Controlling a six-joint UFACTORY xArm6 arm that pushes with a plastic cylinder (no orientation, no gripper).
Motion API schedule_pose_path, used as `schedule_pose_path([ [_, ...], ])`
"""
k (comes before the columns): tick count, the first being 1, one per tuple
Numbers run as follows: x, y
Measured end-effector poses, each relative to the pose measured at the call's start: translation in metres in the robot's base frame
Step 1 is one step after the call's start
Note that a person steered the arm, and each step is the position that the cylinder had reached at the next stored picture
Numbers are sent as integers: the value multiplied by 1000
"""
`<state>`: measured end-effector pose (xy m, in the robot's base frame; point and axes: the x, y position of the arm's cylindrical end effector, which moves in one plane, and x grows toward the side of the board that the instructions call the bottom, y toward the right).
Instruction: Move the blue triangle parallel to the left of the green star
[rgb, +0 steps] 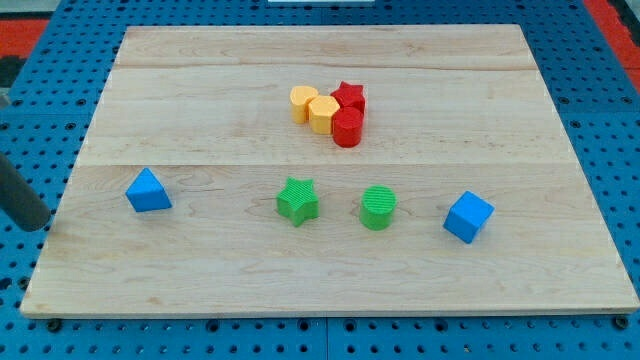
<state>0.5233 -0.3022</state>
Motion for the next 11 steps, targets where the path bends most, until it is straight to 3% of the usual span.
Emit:
schedule_pose_path([
  [4,-10,12],
  [6,-22,69],
  [7,-33,99],
  [8,-61,85],
  [10,-40,116],
  [11,-36,162],
])
